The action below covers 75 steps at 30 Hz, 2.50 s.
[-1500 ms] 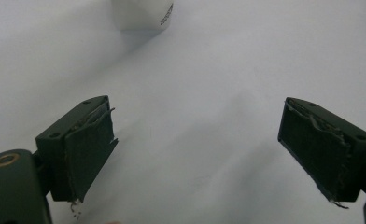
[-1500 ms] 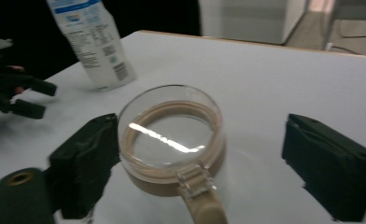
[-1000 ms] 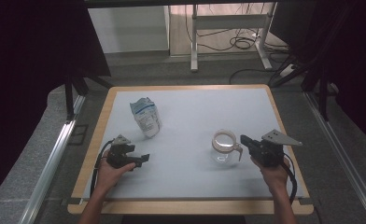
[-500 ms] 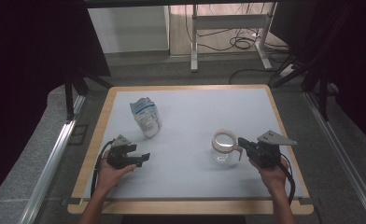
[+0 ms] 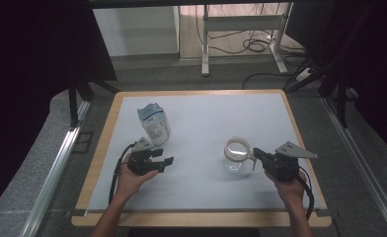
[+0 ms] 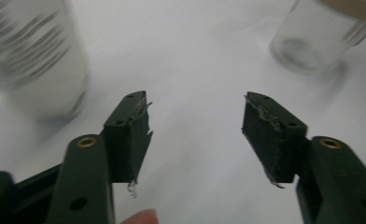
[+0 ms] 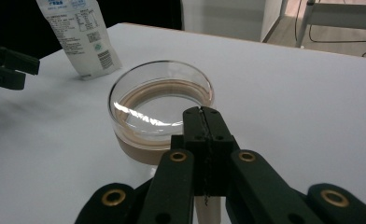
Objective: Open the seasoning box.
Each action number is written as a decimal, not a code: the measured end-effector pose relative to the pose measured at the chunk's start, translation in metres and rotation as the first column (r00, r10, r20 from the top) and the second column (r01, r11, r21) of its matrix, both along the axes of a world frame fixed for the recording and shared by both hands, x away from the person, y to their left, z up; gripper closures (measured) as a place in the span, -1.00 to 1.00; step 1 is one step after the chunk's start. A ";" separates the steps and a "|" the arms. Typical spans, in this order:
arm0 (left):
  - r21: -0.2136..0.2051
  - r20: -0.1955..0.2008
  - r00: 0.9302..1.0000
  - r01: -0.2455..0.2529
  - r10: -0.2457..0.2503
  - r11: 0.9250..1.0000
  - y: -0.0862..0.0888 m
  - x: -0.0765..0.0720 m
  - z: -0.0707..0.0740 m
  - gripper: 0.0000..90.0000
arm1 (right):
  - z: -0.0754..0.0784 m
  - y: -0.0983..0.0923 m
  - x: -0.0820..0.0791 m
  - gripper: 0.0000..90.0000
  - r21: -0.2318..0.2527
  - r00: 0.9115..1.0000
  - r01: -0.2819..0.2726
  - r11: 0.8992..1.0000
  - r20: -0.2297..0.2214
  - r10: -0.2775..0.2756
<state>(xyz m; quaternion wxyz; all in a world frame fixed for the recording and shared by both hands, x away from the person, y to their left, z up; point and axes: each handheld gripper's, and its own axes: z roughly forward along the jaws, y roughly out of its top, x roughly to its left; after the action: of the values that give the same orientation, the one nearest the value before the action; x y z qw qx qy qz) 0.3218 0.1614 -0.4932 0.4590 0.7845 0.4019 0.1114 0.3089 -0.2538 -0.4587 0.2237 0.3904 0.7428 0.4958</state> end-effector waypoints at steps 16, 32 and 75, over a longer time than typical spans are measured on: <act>-0.005 0.000 0.986 0.167 -0.167 0.986 -0.081 0.032 0.018 0.60 | -0.001 0.002 -0.001 1.00 -0.011 1.000 -0.001 1.000 0.026 0.001; -0.021 -0.019 0.976 0.217 -0.218 0.976 -0.116 0.046 0.020 0.85 | -0.003 0.001 -0.003 1.00 0.002 1.000 -0.003 1.000 0.023 0.003; -0.024 -0.039 0.967 0.251 -0.252 0.968 -0.128 0.055 0.022 0.91 | -0.007 0.000 -0.004 1.00 0.030 1.000 -0.015 0.999 0.018 0.014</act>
<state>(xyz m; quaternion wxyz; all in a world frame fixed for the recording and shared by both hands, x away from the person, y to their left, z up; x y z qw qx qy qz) 0.3772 0.0338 -0.4708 0.4682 0.8269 0.3097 0.0324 0.3048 -0.2538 -0.4658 0.2210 0.3838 0.7360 0.5120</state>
